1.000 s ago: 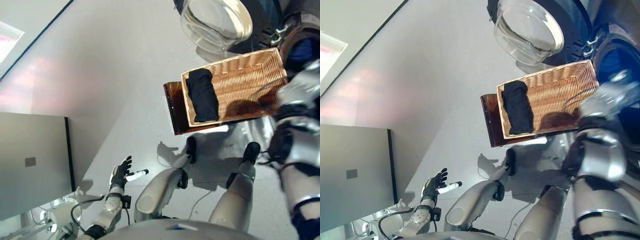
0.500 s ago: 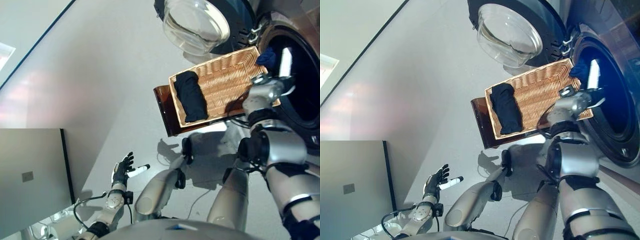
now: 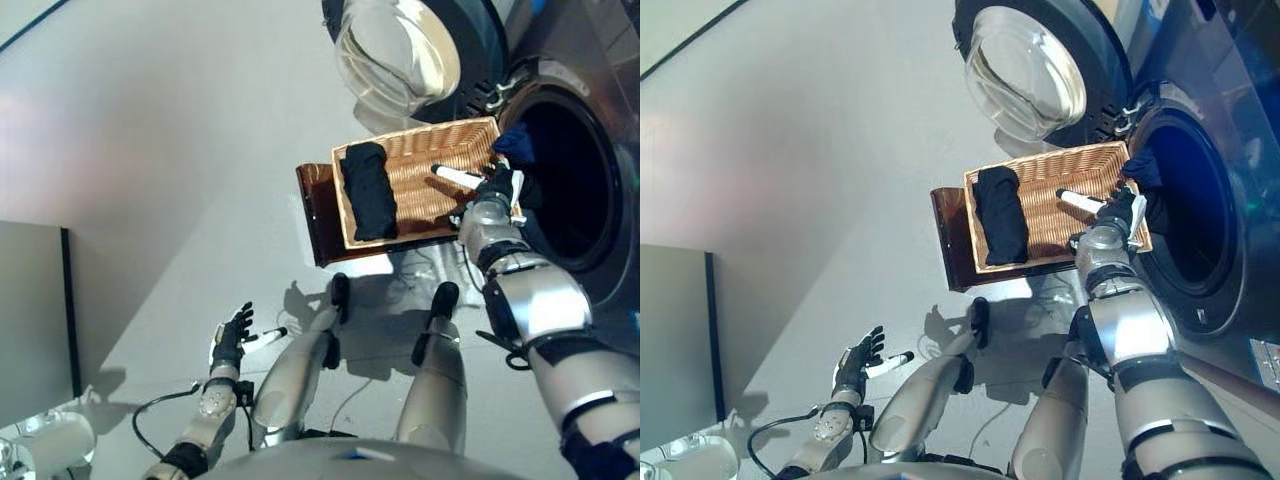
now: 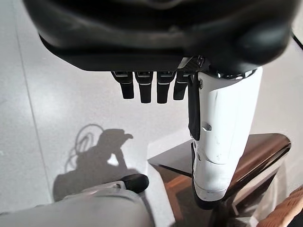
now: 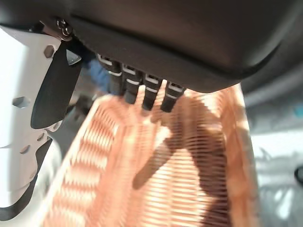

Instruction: Pick up the clothes and place them into the washing machine

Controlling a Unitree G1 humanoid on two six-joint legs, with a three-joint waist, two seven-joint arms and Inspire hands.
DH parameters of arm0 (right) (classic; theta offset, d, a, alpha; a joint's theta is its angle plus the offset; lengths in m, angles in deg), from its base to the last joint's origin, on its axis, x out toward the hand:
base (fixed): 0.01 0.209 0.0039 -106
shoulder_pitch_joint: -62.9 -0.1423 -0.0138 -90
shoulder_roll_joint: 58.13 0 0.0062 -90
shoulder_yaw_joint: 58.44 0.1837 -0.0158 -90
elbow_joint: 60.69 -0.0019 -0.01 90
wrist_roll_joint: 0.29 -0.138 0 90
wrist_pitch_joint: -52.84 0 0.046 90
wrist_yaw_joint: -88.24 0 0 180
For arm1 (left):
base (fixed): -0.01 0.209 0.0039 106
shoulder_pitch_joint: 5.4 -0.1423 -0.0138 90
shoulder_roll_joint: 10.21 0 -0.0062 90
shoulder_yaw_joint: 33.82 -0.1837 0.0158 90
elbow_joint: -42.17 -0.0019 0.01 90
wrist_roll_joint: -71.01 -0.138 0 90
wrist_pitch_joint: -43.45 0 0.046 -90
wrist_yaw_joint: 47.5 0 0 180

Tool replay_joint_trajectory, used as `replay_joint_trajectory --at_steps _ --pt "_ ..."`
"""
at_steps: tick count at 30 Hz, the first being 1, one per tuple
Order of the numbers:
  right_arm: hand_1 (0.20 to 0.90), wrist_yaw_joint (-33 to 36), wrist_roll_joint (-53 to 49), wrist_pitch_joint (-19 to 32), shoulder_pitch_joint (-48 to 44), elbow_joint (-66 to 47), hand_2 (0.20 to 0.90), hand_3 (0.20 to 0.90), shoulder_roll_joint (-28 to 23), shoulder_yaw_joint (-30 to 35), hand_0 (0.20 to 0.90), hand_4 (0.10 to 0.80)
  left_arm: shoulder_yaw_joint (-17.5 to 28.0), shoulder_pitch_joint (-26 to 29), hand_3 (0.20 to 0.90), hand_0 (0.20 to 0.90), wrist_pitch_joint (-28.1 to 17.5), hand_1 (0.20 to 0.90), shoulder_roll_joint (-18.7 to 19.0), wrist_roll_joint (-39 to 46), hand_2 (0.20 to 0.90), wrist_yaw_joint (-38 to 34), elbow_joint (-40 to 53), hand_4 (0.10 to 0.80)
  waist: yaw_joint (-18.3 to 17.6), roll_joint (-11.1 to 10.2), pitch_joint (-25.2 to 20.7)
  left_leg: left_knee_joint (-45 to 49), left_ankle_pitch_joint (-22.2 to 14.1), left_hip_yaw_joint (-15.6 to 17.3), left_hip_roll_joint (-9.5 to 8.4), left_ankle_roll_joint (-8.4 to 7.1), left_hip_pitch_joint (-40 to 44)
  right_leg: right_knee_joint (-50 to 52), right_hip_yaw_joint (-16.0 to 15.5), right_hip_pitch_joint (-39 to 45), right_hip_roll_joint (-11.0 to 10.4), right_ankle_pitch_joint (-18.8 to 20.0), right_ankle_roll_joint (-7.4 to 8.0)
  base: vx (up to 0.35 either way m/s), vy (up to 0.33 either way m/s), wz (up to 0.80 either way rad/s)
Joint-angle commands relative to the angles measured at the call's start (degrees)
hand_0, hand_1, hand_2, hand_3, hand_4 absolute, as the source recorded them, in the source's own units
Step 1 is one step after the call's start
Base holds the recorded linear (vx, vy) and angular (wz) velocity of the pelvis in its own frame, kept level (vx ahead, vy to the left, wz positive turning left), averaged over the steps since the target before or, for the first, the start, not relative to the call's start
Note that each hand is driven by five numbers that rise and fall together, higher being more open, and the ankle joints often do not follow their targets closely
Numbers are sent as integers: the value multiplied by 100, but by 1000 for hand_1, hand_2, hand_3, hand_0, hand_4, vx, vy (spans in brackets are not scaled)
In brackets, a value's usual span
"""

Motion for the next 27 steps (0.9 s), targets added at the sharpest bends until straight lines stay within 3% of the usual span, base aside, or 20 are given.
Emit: replay_joint_trajectory --at_steps 1,9,10,14,26,27 --pt "900 -31 491 151 -597 -320 900 900 -70 -382 900 800 355 14 900 900 -108 900 641 12 900 -227 218 800 281 -134 218 901 -678 4 203 -526 -614 99 -133 242 10 -551 -24 -31 -26 23" --pt "900 -47 458 136 -621 -324 900 900 139 -303 900 800 558 63 900 900 -164 900 922 -33 900 -357 893 800 586 -337 406 1052 -675 -216 172 -547 -923 273 -411 171 -20 -680 -38 9 -25 21" --pt "900 -56 433 125 -631 -314 900 900 154 -289 900 800 584 68 900 900 -176 900 948 -36 900 -380 971 800 631 -367 390 1071 -839 -262 169 -579 -886 320 -398 217 -23 -848 6 101 -45 15" --pt "900 -45 374 126 -736 -328 900 900 184 -275 900 800 716 217 900 900 -222 900 1078 -57 900 -528 1162 800 821 -456 498 1213 -877 -370 125 -592 -1107 496 -584 147 -80 -967 4 36 -39 25" --pt "900 -80 458 -16 -1001 -97 900 900 106 -306 900 800 869 436 900 900 -296 900 1279 -96 900 -752 1591 800 1275 -450 677 1499 -948 -569 -4 -598 -1679 843 -868 -162 -206 -1197 11 21 -4 22" --pt "727 -68 505 -40 -1045 -71 727 727 85 -312 727 676 869 469 900 900 -305 900 1283 -93 900 -786 1580 800 1304 -420 695 1526 -960 -570 -16 -592 -1724 885 -864 -223 -221 -1215 13 9 24 6"
